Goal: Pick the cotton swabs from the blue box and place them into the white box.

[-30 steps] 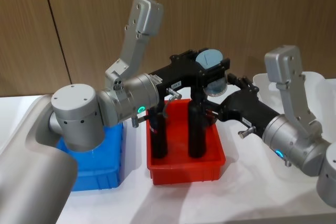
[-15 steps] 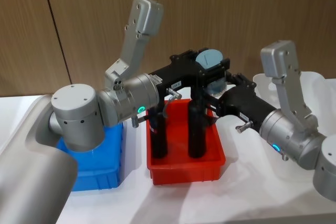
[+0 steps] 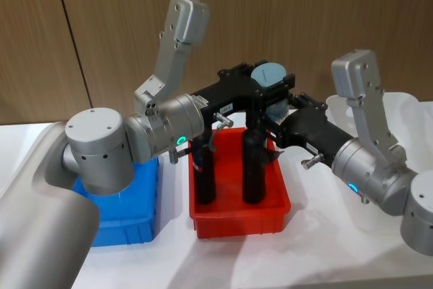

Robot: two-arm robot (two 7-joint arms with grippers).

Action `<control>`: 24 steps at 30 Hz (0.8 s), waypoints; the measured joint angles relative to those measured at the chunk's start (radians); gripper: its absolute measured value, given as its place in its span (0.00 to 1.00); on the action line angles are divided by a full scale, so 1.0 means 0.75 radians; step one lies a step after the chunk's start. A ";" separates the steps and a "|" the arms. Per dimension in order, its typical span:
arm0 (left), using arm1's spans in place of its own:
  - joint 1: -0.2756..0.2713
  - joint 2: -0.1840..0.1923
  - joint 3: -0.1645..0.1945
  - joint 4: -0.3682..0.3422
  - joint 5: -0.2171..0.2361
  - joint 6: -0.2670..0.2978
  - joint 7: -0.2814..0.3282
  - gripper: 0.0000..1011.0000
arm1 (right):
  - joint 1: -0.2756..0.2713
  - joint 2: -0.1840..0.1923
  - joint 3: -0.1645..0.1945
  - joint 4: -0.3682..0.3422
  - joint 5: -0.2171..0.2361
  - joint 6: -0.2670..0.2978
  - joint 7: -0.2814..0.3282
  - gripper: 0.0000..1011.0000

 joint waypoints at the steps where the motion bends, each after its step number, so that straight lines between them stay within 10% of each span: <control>1: 0.000 0.000 0.000 0.000 0.000 0.000 0.000 0.66 | 0.000 0.000 0.000 0.000 0.000 0.000 0.000 0.64; 14: 0.000 0.000 0.002 0.000 -0.001 0.001 -0.002 0.99 | 0.006 -0.003 -0.006 -0.001 -0.009 -0.012 0.001 0.64; 24: 0.000 0.000 0.002 0.000 0.000 0.001 -0.002 0.99 | 0.006 -0.004 -0.010 0.000 -0.011 -0.021 0.001 0.64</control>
